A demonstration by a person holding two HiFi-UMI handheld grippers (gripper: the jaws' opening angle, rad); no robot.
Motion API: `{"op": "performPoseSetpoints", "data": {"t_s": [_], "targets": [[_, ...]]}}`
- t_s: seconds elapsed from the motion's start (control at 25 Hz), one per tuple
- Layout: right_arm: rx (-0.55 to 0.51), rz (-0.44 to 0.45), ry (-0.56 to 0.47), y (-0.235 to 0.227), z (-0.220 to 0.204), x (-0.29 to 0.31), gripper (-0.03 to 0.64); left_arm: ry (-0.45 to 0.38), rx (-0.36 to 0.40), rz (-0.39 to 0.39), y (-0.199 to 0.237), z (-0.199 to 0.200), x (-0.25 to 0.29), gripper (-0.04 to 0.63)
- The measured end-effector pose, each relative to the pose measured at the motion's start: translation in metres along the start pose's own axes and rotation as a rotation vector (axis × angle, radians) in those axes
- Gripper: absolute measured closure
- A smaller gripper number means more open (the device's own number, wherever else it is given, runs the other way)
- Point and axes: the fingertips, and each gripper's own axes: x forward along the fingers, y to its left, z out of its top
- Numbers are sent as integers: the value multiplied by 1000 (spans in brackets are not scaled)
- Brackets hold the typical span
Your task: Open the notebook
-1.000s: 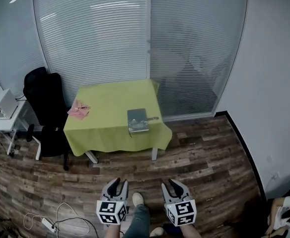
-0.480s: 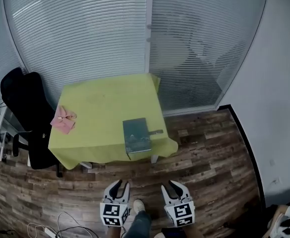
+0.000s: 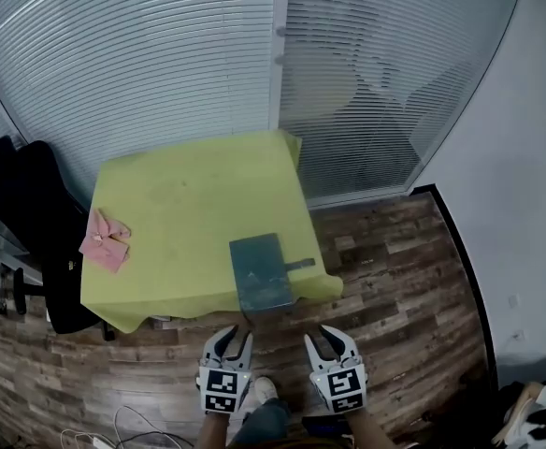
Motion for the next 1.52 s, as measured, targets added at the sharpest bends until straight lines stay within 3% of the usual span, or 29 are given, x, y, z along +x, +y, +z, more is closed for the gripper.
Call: {"op": "performPoseSetpoints", "data": {"t_s": [0.4, 1.04, 1.52], "targets": [[-13, 6, 20, -9, 8, 21, 497, 62, 107, -46, 3, -1, 38, 471], [-12, 76, 59, -24, -4, 59, 497, 139, 145, -68, 0, -9, 84, 468], [17, 109, 95, -29, -17, 80, 497, 287, 384, -118, -5, -42, 108, 425]]}}
